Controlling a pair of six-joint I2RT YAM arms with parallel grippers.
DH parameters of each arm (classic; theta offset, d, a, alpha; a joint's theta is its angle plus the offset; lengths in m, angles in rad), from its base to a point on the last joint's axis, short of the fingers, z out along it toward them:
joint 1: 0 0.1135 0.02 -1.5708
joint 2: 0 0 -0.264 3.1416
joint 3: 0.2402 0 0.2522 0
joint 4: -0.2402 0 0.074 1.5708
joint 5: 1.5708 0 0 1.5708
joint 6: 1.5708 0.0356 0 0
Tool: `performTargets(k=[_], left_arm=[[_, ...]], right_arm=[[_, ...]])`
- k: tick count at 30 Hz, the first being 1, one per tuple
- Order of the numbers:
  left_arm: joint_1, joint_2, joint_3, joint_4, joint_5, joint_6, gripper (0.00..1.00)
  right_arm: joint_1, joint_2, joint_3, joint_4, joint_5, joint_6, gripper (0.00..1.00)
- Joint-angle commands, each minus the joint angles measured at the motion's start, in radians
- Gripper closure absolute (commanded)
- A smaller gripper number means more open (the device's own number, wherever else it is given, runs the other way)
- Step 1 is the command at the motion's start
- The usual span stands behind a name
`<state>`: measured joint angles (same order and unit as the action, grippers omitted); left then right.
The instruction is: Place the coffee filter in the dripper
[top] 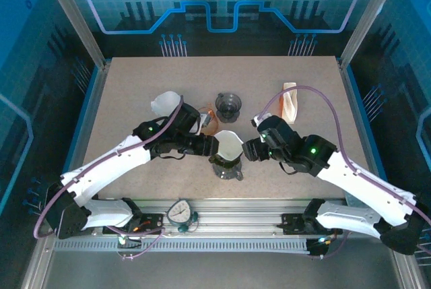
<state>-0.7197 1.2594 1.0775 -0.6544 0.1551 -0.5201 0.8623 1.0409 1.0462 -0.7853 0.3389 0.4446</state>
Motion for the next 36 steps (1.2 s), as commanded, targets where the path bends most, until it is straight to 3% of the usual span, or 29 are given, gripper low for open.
performTargets(k=[1,36], left_arm=[[-0.006,-0.025,-0.016,-0.025,0.016,0.022,0.48],[-0.005,-0.005,-0.050,0.016,0.011,0.028,0.44]], right_arm=[[-0.020,0.037,0.019,0.057,-0.045,-0.014,0.27],[-0.051,0.421,0.168,0.032,-0.119,-0.143,0.22]])
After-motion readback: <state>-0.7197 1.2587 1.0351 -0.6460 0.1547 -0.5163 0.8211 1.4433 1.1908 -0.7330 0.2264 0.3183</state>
